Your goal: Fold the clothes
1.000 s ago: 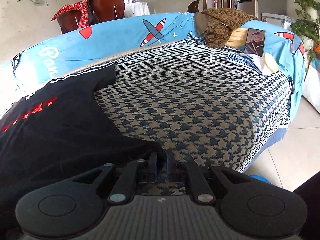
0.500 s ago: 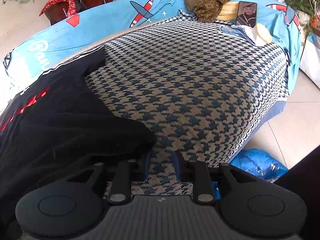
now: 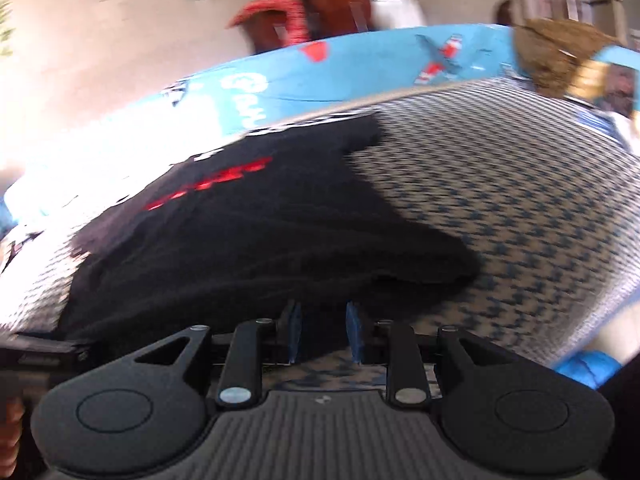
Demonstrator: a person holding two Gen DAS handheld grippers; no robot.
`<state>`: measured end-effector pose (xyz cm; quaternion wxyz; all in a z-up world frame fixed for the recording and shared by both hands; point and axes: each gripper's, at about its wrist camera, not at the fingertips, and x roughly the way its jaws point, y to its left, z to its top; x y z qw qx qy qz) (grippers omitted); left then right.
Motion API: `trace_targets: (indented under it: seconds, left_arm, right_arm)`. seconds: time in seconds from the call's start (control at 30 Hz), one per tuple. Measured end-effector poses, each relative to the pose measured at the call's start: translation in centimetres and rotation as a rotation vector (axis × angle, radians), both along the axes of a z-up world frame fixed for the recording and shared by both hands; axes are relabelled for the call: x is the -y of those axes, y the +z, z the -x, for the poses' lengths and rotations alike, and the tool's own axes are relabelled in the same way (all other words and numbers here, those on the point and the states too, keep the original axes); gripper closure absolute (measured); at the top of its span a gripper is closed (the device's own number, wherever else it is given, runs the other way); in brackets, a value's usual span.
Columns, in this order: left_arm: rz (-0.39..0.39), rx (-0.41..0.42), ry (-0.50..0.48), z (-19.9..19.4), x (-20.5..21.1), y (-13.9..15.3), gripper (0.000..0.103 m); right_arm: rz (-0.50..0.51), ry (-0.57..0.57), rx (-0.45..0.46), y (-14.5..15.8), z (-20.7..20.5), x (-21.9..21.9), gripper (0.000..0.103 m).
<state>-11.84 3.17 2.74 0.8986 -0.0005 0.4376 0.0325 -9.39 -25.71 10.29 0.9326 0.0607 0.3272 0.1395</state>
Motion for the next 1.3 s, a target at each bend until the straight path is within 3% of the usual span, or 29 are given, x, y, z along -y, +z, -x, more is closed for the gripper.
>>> trace_targets:
  seconds: [0.2, 0.47, 0.73, 1.13, 1.3]
  left_arm:
    - [0.011, 0.001, 0.004, -0.1, -0.1, 0.0, 0.0]
    - [0.039, 0.004, 0.012, 0.0, -0.4, 0.1, 0.0]
    - [0.048, 0.005, 0.015, -0.1, -0.5, 0.1, 0.0]
    - [0.057, 0.009, 0.018, 0.0, -0.7, 0.2, 0.0]
    - [0.069, 0.013, 0.021, 0.0, -0.8, 0.3, 0.0]
  right_arm:
    - [0.036, 0.267, 0.035, -0.3, 1.4, -4.3, 0.078]
    - [0.167, 0.409, 0.07, -1.3, 2.3, -8.6, 0.078]
    - [0.317, 0.46, 0.138, -2.5, 2.7, -11.0, 0.078]
    - [0.401, 0.485, 0.156, -3.8, 2.1, -12.2, 0.078]
    - [0.406, 0.497, 0.164, -3.8, 2.3, -12.1, 0.096]
